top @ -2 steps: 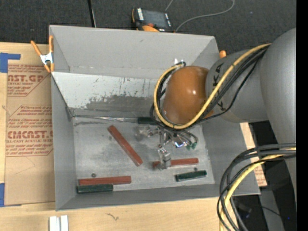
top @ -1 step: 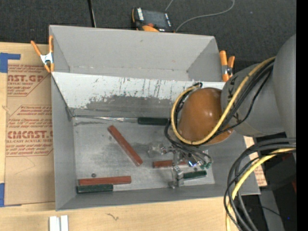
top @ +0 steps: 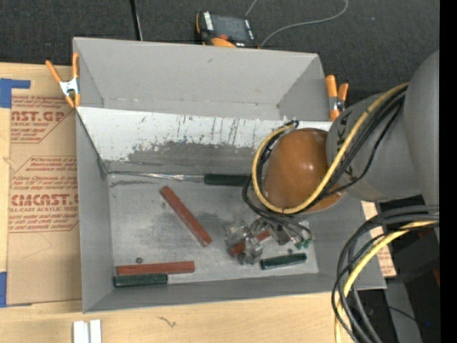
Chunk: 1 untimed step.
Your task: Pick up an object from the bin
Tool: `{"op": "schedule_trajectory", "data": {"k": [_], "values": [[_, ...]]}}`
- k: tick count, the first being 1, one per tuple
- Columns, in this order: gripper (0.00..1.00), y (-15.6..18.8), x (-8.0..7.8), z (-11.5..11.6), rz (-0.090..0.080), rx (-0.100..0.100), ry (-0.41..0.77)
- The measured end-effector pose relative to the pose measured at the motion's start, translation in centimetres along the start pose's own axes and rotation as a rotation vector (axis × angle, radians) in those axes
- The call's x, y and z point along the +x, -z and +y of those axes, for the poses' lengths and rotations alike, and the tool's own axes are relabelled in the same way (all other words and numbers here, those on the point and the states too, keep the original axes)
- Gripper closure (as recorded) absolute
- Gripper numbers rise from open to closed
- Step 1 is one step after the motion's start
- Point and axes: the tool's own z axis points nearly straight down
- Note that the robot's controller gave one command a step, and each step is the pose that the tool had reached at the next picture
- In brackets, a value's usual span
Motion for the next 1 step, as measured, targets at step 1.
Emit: {"op": "schedule_trajectory", "data": {"k": [1], "values": [[1.0,13.69,-1.26,-2.55,-0.008,0.005,-0.024]]}}
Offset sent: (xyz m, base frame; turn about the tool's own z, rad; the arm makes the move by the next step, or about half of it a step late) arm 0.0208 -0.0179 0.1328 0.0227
